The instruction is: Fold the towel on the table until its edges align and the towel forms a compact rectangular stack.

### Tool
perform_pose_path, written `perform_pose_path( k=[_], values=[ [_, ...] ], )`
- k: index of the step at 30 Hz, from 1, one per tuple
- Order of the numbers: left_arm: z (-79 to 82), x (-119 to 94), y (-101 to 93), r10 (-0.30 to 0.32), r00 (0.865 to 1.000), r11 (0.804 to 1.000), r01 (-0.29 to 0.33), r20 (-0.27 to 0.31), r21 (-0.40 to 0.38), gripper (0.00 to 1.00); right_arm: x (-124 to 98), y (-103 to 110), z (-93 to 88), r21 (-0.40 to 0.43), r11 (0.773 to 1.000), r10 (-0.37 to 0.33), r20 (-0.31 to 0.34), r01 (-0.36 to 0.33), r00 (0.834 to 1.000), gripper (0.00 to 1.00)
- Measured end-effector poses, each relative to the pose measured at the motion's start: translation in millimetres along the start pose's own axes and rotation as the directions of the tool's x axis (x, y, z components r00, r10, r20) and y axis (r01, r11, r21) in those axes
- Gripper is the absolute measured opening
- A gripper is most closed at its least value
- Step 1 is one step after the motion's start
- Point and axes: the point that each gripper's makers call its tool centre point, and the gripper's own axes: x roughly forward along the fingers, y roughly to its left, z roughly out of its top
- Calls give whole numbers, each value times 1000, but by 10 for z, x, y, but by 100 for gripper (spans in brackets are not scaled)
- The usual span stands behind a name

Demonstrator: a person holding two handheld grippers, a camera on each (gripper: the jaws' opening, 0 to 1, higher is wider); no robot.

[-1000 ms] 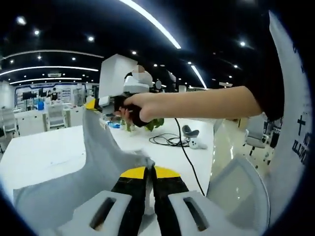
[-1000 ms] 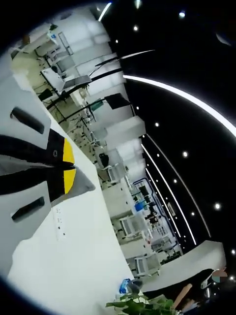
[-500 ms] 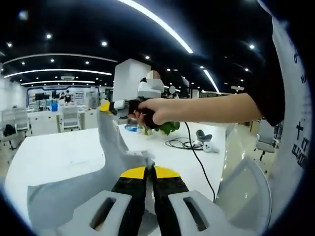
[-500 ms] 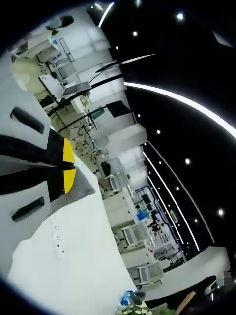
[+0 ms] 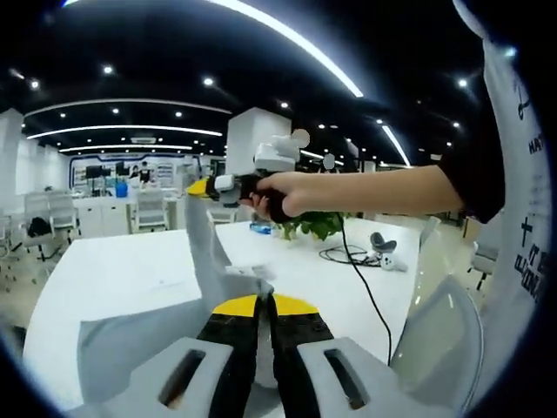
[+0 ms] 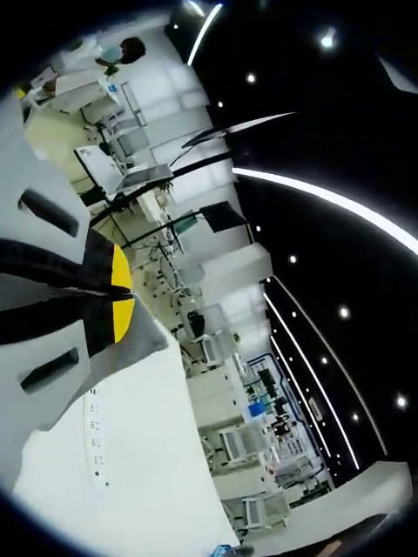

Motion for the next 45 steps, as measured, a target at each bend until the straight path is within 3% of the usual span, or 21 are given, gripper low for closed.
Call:
perform_pose_path(
  k=[5, 18, 21, 29, 30, 38, 42, 45],
  values=[
    [-8, -137, 157, 65, 998, 998, -65, -1, -6, 4, 169, 156, -83, -10, 1000, 30, -23, -30, 999, 0],
    [-149, -386, 450, 146, 989, 988, -147, -21, -52, 4, 513, 395, -284, 2, 997, 82, -70, -82, 994, 0],
    [-163, -471, 511, 172, 985, 982, -173, -17, -70, 4, 540, 420, -288, 5, 996, 86, -70, -86, 994, 0],
    [-278, -673, 681, 244, 970, 961, -243, -13, -133, 4, 765, 588, -500, 11, 994, 112, -106, -111, 988, 0],
    [-301, -720, 745, 290, 957, 947, -289, -11, -142, 4, 793, 611, -524, 13, 993, 115, -109, -114, 987, 0],
    [-418, -812, 826, 336, 942, 927, -335, -22, -171, 4, 972, 730, -720, 20, 990, 139, -139, -138, 980, 0],
    [-508, -878, 927, 397, 918, 899, -394, -23, -191, 4, 1092, 776, -834, 33, 990, 144, -149, -140, 978, 0],
    [-579, -951, 1024, 451, 892, 868, -448, -39, -213, 4, 1160, 814, -939, 44, 989, 150, -162, -145, 975, 0]
  ],
)
